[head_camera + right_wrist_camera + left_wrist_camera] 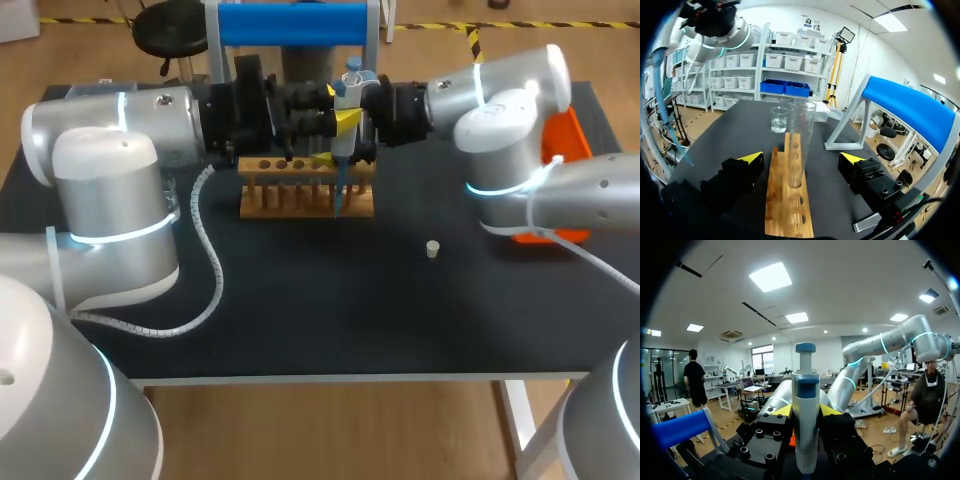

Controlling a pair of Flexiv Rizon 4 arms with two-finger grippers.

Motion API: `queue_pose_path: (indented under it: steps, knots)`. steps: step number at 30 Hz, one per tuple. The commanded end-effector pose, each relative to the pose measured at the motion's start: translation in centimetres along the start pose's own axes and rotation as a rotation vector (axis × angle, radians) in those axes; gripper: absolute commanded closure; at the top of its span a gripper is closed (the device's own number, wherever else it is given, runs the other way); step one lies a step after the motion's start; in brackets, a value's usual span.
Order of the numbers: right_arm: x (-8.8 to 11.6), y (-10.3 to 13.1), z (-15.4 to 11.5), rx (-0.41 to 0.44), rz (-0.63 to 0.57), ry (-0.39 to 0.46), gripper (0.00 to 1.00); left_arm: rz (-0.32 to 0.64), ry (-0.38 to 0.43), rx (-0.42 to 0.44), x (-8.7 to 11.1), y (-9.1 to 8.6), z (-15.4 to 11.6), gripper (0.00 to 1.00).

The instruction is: Invert the test tube, pick up the pipette, mount the tip to pipette, aspirate from beaker and dispense into the tube, eject the tip, return the pipette, and cap with the stopper.

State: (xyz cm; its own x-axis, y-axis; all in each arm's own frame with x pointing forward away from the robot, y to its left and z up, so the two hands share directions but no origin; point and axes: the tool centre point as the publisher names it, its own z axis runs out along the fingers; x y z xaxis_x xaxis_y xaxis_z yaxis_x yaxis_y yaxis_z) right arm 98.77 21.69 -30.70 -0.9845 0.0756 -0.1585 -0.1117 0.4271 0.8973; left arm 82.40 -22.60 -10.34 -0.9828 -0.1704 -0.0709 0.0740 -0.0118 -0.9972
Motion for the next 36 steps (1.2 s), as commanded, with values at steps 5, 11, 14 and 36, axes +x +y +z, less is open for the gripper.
queue_pose_path:
  steps: [5,11,14,36]
  knots:
    - [2.0,0.1,-4.5,-0.004,-0.036,0.037,0.00,0.001,-0.001,0.003,0.0,0.0,0.0,1.00]
    - [3.9,0.6,-8.0,-0.044,-0.024,0.048,0.00,0.001,-0.001,0.003,0.0,0.0,0.0,1.00]
    - [4.7,1.1,-9.5,-0.058,-0.014,0.029,0.00,0.001,-0.001,0.003,0.0,0.0,0.0,1.00]
    - [11.5,8.0,-14.4,-0.341,0.094,0.072,0.00,0.001,-0.001,0.003,0.0,0.0,0.0,1.00]
